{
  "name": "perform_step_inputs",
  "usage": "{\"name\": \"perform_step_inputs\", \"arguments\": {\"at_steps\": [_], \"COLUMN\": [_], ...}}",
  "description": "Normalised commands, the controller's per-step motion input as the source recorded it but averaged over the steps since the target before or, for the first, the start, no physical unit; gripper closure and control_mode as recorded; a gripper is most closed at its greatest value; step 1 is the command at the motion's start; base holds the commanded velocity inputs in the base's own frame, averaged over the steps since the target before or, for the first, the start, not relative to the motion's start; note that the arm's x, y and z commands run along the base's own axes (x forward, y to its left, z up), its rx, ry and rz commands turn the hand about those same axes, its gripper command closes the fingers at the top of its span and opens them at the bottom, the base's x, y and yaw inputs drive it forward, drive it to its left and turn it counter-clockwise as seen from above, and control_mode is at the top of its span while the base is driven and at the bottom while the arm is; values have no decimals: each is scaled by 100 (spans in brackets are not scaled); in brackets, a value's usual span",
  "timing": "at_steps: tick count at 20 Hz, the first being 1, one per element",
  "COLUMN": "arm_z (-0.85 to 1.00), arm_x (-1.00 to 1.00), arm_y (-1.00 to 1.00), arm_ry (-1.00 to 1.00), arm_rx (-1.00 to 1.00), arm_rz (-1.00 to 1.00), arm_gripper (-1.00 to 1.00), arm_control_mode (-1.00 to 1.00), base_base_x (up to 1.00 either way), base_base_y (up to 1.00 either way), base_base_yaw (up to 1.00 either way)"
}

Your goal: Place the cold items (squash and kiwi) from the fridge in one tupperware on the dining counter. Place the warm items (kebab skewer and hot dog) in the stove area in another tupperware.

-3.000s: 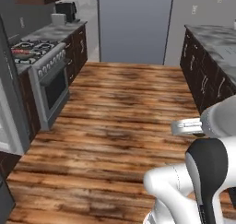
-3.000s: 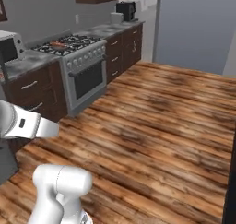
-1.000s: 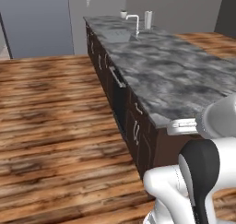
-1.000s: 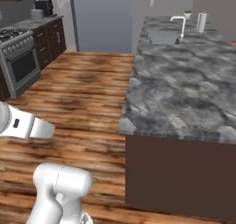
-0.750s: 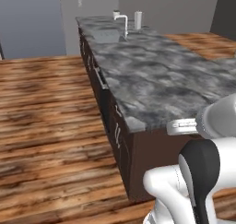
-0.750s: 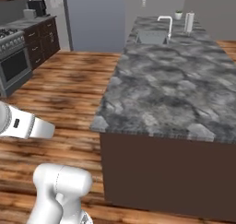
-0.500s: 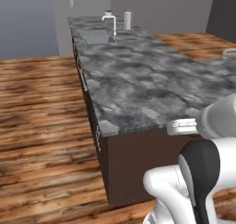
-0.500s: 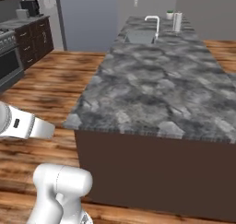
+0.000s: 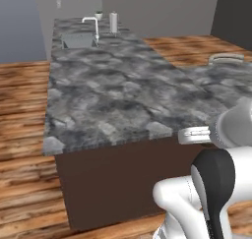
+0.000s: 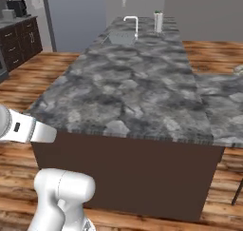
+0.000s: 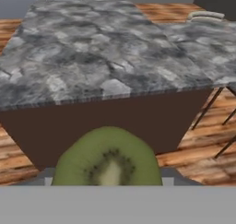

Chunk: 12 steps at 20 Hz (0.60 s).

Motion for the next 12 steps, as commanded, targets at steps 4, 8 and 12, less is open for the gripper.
{"name": "perform_step_inputs", "arguments": {"at_steps": [4, 8, 12], "arm_z": [0, 0, 0], "arm_x": [0, 0, 0], "arm_y": [0, 0, 0], "arm_ry": [0, 0, 0], "arm_rx": [0, 0, 0], "arm_rz": [0, 0, 0], "arm_gripper": [100, 100, 100], "arm_control_mode": [100, 100, 100], "base_base_x": [-8, -10, -13], "base_base_y": [-100, -100, -100], "base_base_yaw": [0, 0, 0]}}
